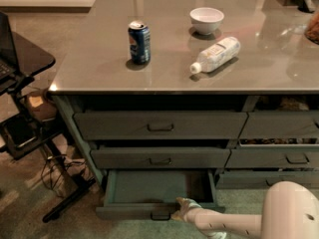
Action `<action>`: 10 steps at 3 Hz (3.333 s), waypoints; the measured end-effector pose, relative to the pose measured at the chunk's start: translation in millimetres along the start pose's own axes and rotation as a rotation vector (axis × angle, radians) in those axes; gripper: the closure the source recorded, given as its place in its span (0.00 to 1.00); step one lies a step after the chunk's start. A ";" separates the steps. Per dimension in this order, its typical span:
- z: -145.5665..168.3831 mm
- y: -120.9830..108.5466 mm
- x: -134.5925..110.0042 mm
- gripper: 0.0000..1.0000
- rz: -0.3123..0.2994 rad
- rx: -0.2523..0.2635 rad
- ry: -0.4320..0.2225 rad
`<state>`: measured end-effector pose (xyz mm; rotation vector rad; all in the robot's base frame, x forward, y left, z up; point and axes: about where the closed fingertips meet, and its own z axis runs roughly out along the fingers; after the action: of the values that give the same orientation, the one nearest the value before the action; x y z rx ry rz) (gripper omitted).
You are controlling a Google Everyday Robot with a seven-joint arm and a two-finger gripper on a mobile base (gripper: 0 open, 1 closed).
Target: Open bottom drawer
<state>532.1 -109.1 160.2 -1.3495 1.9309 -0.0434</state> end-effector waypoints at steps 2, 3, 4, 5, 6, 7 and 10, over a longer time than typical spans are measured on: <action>-10.6 9.1 2.4 1.00 0.016 0.008 0.002; -13.4 7.6 0.3 1.00 0.016 0.008 0.002; -22.7 17.1 2.8 1.00 0.034 0.014 0.004; -22.8 17.1 2.8 1.00 0.034 0.014 0.004; -28.4 29.8 0.5 1.00 0.013 -0.011 -0.018; -39.4 46.6 3.3 1.00 0.005 -0.022 -0.037; -60.9 60.6 5.7 1.00 0.006 -0.015 -0.048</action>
Offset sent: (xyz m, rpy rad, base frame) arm -0.5425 -0.1493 -0.1144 0.2329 0.0226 -0.6205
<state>447.1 -110.3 174.0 -1.3427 1.8988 0.0060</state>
